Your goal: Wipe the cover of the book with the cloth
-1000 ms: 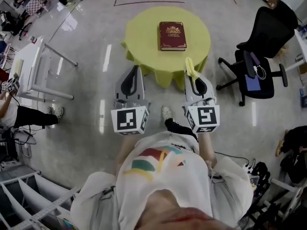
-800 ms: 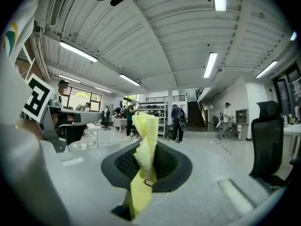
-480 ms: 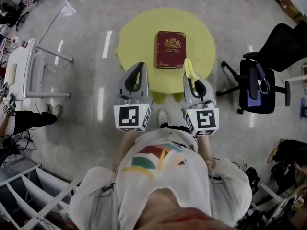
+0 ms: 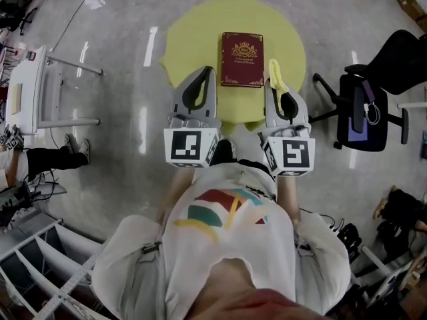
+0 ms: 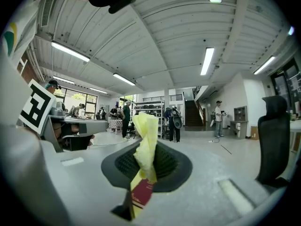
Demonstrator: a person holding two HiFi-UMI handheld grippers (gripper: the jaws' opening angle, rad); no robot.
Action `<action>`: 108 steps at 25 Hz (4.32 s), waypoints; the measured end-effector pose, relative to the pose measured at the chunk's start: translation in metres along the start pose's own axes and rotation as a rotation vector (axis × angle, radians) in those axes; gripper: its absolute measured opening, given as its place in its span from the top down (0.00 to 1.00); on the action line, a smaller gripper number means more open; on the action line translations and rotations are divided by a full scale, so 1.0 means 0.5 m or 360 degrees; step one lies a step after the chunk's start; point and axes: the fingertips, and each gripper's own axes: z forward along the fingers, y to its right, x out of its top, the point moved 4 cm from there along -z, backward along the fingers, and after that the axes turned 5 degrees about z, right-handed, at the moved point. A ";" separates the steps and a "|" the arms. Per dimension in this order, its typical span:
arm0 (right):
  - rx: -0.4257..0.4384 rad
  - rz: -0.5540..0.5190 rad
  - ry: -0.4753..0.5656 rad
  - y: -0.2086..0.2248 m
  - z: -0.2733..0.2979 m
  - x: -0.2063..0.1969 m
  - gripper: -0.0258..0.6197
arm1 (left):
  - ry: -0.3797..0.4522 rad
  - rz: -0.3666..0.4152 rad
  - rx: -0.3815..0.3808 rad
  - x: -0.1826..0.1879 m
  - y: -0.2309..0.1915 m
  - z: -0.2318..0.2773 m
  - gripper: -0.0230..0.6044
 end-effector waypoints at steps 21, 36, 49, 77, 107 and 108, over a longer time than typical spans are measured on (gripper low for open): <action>-0.0172 0.0028 -0.0021 0.055 0.045 0.013 0.91 | 0.0041 -0.0032 -0.0074 0.017 -0.030 0.111 0.93; -0.0024 -0.0036 0.0007 0.142 0.058 0.042 0.91 | 0.0022 -0.0023 -0.0006 0.034 0.038 0.173 0.93; -0.0097 -0.0084 0.0075 0.089 0.092 0.065 0.91 | 0.0065 -0.0066 -0.0048 0.044 -0.024 0.176 0.93; -0.0150 -0.0049 -0.0072 0.081 0.094 0.010 0.91 | -0.1055 -0.0662 -0.0103 -0.444 -0.027 0.182 0.64; -0.0205 -0.0068 -0.0265 0.074 0.081 -0.050 0.91 | -0.1436 -0.0754 -0.0237 -0.592 0.009 0.171 0.71; -0.0198 -0.0069 -0.0270 0.073 0.083 -0.052 0.91 | -0.1440 -0.0748 -0.0239 -0.592 0.009 0.172 0.71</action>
